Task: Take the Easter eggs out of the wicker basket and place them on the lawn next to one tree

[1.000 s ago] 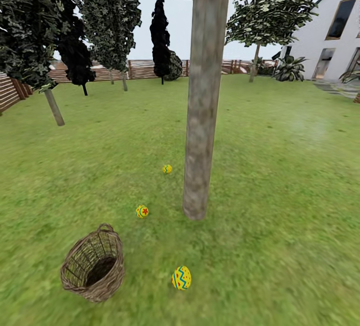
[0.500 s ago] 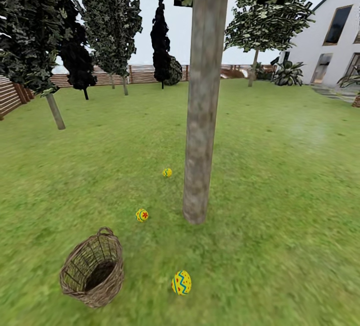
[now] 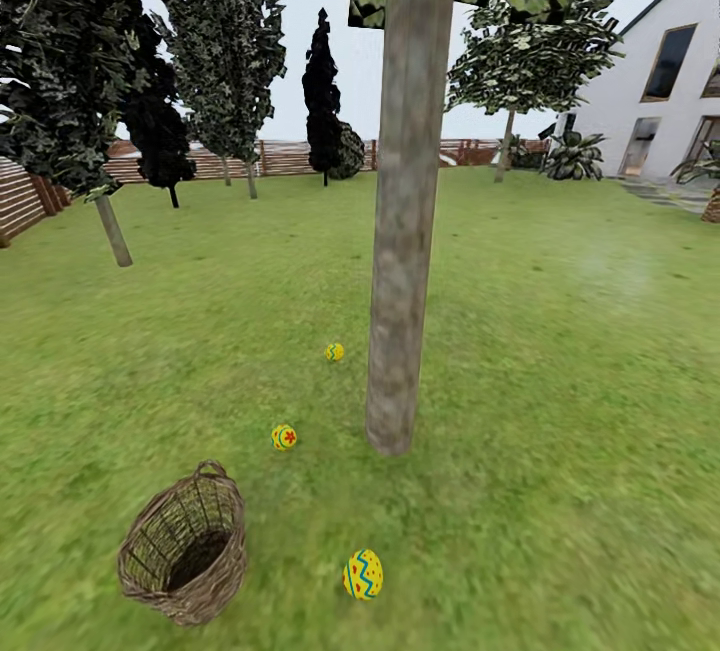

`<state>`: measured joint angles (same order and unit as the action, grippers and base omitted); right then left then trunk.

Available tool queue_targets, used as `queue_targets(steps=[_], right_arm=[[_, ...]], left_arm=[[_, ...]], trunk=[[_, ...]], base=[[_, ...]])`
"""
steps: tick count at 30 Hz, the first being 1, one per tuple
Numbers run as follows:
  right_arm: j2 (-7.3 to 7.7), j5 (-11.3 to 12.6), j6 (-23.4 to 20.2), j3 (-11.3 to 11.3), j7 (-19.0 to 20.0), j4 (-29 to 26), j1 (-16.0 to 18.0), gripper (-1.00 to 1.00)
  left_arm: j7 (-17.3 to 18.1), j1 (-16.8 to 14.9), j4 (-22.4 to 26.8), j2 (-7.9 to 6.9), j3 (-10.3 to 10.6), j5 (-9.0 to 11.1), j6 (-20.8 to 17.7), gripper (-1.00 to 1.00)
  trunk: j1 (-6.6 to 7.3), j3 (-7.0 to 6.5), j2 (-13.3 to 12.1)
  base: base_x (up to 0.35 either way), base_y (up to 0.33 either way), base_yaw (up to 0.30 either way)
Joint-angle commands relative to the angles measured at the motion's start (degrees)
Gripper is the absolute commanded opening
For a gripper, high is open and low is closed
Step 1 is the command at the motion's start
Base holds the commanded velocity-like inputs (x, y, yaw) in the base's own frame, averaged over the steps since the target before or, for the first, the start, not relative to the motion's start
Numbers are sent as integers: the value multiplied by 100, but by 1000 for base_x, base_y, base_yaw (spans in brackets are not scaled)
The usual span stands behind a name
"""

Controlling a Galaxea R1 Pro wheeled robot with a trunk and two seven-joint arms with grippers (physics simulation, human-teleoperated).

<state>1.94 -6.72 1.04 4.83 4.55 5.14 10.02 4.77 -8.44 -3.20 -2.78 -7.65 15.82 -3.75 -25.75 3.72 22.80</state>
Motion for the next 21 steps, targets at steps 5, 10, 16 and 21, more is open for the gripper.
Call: queue_targets(steps=[5, 10, 16, 21], right_arm=[[-5, -23, 11, 39, 13, 21, 9, 100], [-4, -23, 11, 38, 16, 22, 9, 100], [-8, -23, 11, 44, 12, 22, 9, 100], [-9, -23, 11, 42, 12, 22, 9, 100]], left_arm=[[24, -8, -10, -3, -44, 26, -12, 100], [24, -8, -12, -3, -44, 26, -12, 100], [24, -8, -10, -3, -44, 26, -12, 100], [24, -8, -10, -3, -44, 26, -12, 100]], trunk=[[-4, -36, 12], [-4, -84, 12], [-4, -141, 12], [-4, -189, 12]], base=[[0, 0, 0], [0, 0, 0], [0, 0, 0], [0, 0, 0]])
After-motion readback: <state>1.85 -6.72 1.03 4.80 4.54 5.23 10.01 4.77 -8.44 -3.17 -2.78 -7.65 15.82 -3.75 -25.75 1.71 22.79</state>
